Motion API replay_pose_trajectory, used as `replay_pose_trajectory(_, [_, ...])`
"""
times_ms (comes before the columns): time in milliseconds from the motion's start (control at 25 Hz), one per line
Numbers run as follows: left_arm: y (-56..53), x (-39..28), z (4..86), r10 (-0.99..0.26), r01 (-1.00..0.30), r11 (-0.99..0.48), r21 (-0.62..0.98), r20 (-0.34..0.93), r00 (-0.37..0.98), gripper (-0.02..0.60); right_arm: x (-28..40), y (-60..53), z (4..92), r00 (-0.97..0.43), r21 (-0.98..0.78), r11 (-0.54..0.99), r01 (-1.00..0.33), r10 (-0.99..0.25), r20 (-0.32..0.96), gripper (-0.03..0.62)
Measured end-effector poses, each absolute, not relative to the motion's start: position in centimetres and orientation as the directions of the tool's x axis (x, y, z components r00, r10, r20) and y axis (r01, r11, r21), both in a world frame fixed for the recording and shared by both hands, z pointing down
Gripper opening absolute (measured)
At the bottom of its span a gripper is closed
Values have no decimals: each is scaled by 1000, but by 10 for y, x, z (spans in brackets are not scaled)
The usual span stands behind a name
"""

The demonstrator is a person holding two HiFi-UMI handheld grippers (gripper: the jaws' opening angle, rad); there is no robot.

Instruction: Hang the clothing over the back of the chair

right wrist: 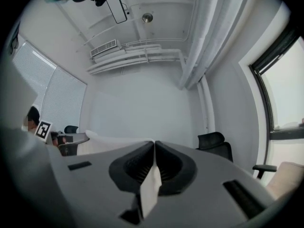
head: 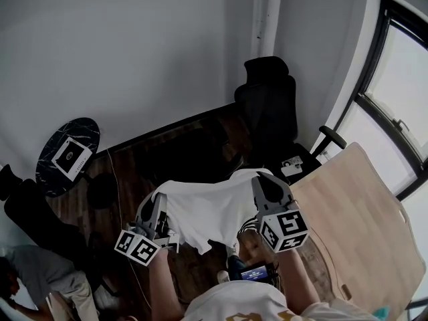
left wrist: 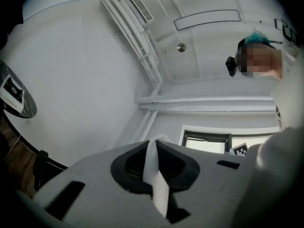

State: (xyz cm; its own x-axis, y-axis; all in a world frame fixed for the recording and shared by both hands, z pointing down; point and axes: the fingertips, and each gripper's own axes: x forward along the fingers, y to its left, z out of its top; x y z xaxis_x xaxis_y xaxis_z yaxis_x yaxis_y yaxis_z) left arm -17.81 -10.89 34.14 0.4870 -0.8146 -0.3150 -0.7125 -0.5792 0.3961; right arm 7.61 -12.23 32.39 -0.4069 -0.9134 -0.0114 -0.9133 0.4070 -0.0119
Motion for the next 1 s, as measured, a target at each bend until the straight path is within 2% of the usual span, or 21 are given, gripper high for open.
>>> replay_pose_trajectory(440, [-138, -195, 293, -817, -751, -569, 334, -335, 469, 32, 60, -155, 267, -435, 38, 434, -900, -894, -108, 17])
replay_pose_trajectory(1000, [-235, -239, 254, -882, -859, -451, 243, -267, 387, 32, 15, -263, 214, -570, 143, 556, -819, -818, -80, 17])
